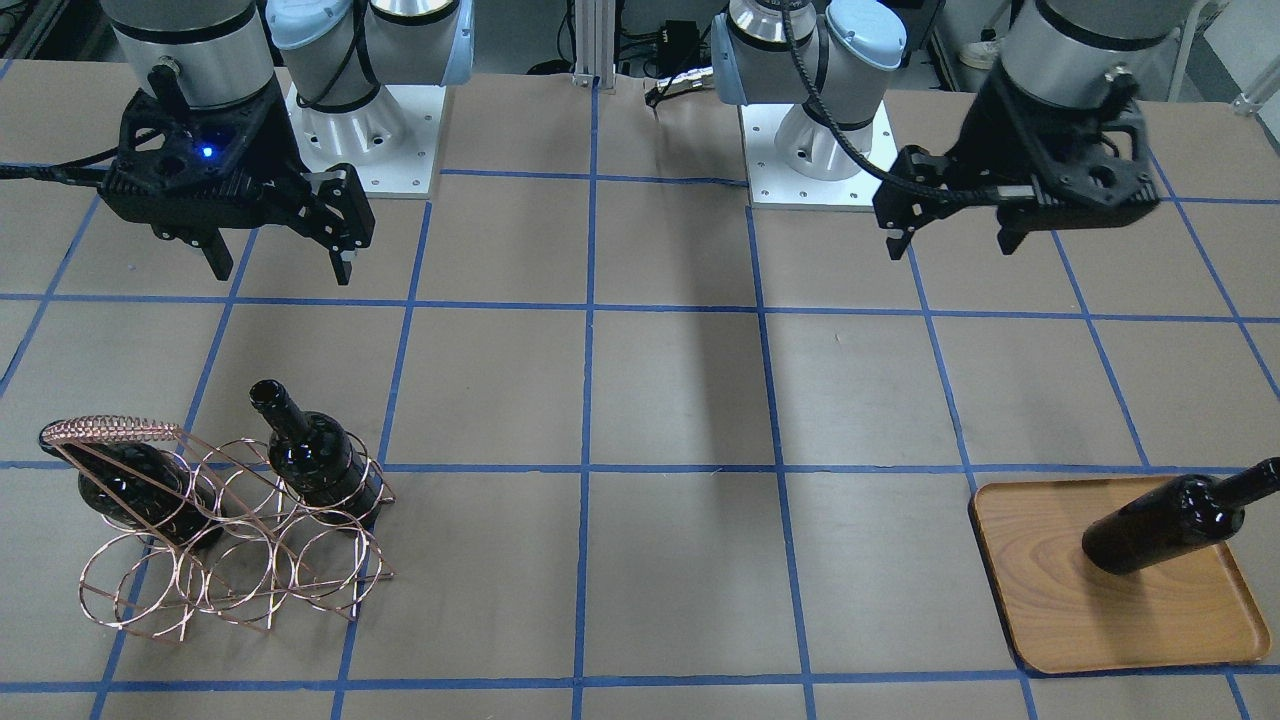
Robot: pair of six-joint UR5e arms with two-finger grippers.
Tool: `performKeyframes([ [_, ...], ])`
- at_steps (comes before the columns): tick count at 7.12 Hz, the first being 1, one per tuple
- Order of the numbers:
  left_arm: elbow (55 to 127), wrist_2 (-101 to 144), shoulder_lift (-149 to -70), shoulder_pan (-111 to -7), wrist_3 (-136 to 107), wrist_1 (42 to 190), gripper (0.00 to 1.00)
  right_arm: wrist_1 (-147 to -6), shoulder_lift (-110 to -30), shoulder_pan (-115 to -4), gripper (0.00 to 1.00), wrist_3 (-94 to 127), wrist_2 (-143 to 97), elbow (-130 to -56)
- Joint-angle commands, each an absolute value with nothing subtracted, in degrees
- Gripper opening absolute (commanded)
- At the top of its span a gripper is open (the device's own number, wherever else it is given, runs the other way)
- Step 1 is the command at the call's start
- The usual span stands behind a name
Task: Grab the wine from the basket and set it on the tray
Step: 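Lower the bottle onto the tray and open the left gripper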
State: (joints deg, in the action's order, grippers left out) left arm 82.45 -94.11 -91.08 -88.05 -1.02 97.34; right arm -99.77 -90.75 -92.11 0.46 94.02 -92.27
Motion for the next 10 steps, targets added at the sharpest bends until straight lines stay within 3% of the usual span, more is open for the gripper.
performKeyframes([
  [1,84.0,-94.1,-89.5,-90.4,-3.5,96.0,1.0,-99.9,-90.7,-92.1,1.0,0.5,93.6,-92.3],
  [10,84.3,-93.6,-89.0,-90.5,-1.0,92.8,1.0,-99.8,-91.0,-92.1,1.0,0.5,89.6,-92.3],
])
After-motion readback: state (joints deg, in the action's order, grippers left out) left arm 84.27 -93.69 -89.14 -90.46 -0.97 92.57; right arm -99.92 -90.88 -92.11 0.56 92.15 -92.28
